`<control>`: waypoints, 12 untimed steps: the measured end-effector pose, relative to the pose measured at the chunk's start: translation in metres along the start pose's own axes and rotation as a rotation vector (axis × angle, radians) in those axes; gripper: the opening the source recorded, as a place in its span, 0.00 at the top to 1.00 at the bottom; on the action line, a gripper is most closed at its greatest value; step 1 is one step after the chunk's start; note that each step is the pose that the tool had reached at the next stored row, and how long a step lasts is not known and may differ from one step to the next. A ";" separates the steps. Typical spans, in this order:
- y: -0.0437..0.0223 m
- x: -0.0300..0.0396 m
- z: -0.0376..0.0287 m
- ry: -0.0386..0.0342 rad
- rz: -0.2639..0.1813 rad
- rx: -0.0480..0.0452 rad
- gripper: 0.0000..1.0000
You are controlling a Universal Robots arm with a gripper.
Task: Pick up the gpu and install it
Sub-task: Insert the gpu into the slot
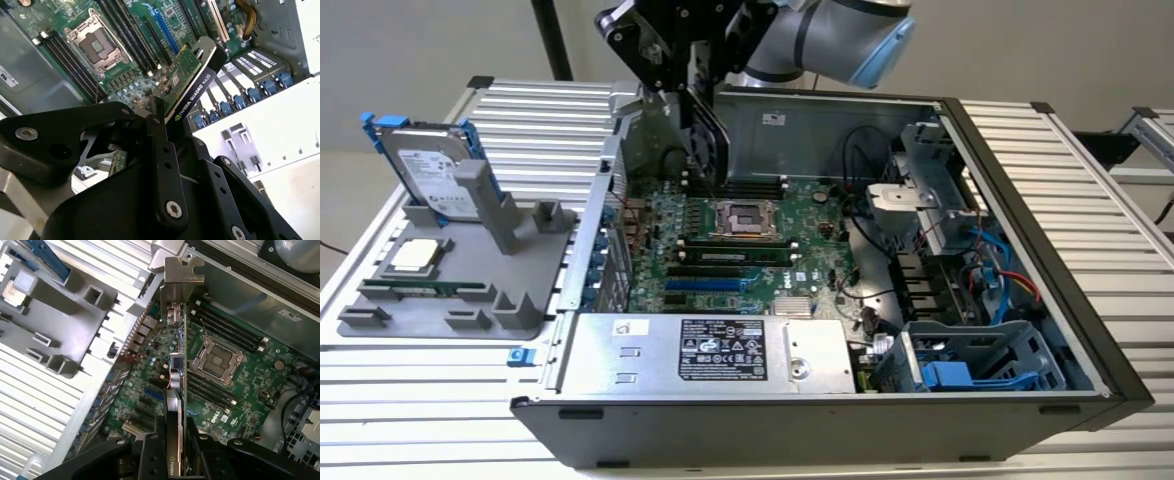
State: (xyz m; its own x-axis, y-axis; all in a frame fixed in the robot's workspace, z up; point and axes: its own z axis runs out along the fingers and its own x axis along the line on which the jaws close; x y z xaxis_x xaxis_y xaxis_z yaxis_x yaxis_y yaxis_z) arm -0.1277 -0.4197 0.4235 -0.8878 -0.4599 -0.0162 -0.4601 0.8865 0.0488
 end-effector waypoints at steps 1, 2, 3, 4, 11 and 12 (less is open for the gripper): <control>0.0000 0.0000 0.0000 0.0005 -0.010 -0.0001 1.00; 0.0000 0.0000 0.0000 0.0009 -0.019 -0.0003 1.00; 0.0000 0.0000 -0.0001 0.0014 -0.029 -0.0005 1.00; 0.0000 0.0000 -0.0001 0.0019 -0.038 -0.0006 1.00; 0.0000 0.0000 -0.0001 0.0051 -0.104 -0.0017 1.00; 0.0000 0.0000 -0.0001 0.0056 -0.113 -0.0019 1.00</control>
State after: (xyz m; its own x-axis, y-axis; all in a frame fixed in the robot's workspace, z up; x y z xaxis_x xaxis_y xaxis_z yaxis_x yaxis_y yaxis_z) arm -0.1277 -0.4197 0.4236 -0.8300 -0.5575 -0.0162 -0.5575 0.8287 0.0488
